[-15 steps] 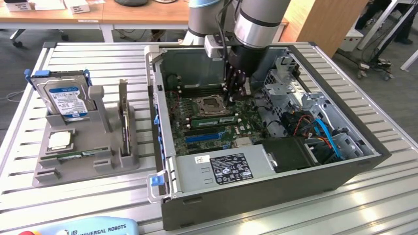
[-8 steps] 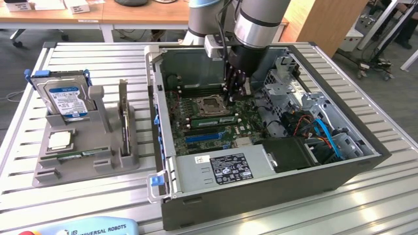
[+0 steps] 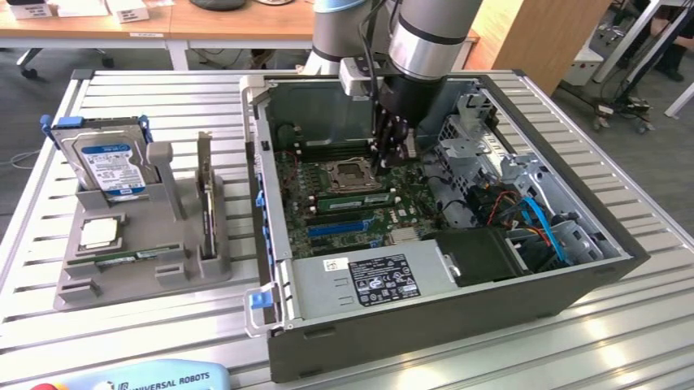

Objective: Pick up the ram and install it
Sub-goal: 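Press down the ram until it locks into place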

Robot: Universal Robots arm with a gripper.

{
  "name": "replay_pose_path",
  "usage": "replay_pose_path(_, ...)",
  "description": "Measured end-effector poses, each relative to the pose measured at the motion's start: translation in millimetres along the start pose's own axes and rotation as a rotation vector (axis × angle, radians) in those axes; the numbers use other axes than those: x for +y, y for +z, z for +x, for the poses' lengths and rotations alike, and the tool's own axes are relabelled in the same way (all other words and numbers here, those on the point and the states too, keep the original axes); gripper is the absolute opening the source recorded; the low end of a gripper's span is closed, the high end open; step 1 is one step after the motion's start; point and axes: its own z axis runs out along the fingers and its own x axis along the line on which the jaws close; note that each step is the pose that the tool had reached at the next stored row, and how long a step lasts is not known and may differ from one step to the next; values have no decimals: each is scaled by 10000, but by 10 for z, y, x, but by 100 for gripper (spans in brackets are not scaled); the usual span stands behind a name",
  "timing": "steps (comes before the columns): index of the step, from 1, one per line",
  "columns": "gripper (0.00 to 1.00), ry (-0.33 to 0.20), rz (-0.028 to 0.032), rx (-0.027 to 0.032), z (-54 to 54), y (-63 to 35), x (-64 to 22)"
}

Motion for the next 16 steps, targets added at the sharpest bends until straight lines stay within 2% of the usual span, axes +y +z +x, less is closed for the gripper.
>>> replay_pose_path(1, 18, 0, 0, 0, 0, 0, 0)
replay_pose_path(2, 18, 0, 0, 0, 0, 0, 0)
replay_pose_path(3, 11, 0, 0, 0, 0, 0, 0)
replay_pose_path(12, 10, 0, 0, 0, 0, 0, -3)
replay_pose_path(16, 10, 1, -1, 1, 0, -3, -48)
